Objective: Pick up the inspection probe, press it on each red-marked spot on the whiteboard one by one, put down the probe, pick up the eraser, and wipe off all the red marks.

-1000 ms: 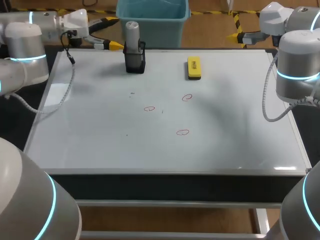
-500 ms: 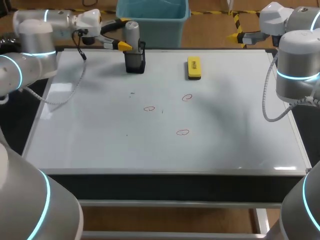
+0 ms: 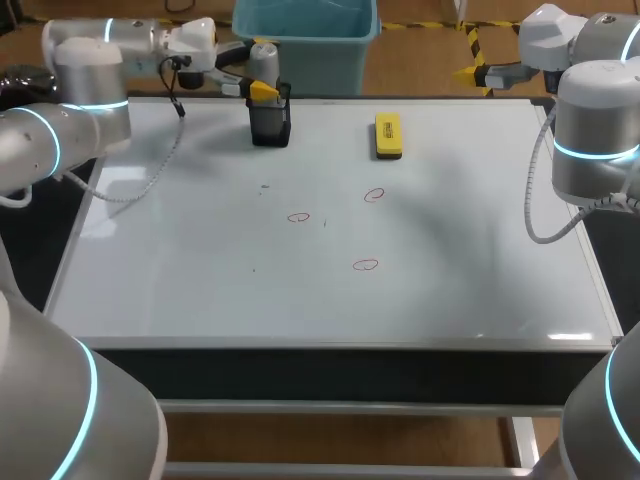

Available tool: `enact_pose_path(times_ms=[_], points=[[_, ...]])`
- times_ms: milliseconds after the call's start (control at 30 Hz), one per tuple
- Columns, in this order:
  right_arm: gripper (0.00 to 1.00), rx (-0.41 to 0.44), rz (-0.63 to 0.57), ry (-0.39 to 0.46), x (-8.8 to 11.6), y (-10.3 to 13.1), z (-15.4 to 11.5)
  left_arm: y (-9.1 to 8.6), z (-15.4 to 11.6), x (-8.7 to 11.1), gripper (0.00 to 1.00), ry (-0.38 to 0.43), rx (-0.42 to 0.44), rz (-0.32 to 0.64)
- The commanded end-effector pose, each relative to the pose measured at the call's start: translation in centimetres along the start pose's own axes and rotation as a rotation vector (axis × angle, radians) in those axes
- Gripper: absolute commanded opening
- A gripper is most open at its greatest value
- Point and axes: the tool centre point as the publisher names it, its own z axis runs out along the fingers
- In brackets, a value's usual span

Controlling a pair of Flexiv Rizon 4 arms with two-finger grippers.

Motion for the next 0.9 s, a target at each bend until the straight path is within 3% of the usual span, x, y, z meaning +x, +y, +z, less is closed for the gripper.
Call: enact_pose_path(times_ms=[33,333,367,433,467,533,600,633,900], points=[[1.00,0.000,0.000,0.000,0.0,0.0,0.0,0.1,0.2,0.8,1.00,-0.064,-0.002,-0.001],[1.00,0.000,0.000,0.000,0.0,0.0,0.0,0.4,-0.4,0.4,1.00,-0.062,0.006,-0.008],[1.00,0.000,0.000,0.000,0.0,0.0,0.0,0.3,-0.4,0.4,0.88,-0.062,0.005,-0.008],[1.00,0.000,0.000,0.000,0.0,0.0,0.0,0.2,-0.5,0.3,0.47,-0.055,0.016,-0.003],[1.00,0.000,0.000,0.000,0.0,0.0,0.0,0.1,-0.5,0.3,0.38,-0.046,0.018,0.000],[1.00,0.000,0.000,0.000,0.0,0.0,0.0,0.0,-0.4,0.3,0.35,-0.024,0.008,0.008],[1.00,0.000,0.000,0.000,0.0,0.0,0.0,-0.1,-0.2,0.3,0.18,-0.002,0.007,0.014],[1.00,0.000,0.000,0.000,0.0,0.0,0.0,-0.1,-0.1,0.3,0.00,0.013,0.010,0.020],[1.00,0.000,0.000,0.000,0.0,0.0,0.0,-0.6,-0.2,0.4,0.00,0.051,0.023,0.038]])
